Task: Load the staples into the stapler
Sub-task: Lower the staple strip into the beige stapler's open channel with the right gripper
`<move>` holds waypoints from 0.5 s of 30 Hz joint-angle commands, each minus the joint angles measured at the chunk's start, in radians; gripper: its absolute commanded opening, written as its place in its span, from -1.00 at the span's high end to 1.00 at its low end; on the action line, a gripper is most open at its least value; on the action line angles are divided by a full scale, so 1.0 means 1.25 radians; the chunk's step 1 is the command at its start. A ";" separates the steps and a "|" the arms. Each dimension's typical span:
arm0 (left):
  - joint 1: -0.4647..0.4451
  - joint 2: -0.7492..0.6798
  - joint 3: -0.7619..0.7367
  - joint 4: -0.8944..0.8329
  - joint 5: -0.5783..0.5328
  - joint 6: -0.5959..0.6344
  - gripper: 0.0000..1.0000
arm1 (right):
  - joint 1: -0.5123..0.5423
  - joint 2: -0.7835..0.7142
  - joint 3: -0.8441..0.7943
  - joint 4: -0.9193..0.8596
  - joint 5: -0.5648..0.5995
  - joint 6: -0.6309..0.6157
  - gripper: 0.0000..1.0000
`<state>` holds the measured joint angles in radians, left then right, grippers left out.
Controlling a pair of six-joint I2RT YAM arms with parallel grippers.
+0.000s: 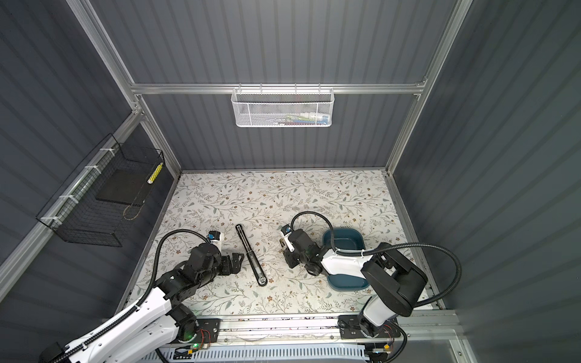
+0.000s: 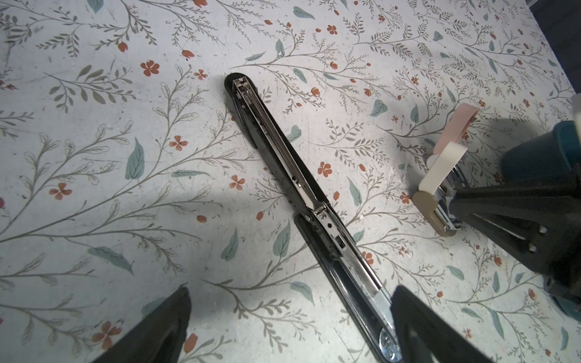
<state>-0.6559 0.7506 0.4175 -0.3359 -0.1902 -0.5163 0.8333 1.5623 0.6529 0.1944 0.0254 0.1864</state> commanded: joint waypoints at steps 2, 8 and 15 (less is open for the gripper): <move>-0.003 0.006 0.003 0.009 -0.011 0.000 -0.99 | 0.003 0.007 0.013 0.005 0.011 0.001 0.74; -0.003 0.005 0.004 0.009 -0.011 0.000 -0.99 | 0.004 0.008 0.014 0.005 0.011 0.002 0.74; -0.003 0.005 0.002 0.009 -0.010 0.001 -0.99 | 0.004 0.022 0.014 0.005 0.018 0.001 0.74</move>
<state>-0.6559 0.7570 0.4175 -0.3359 -0.1902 -0.5163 0.8341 1.5661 0.6533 0.1993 0.0277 0.1864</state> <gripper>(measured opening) 0.996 0.132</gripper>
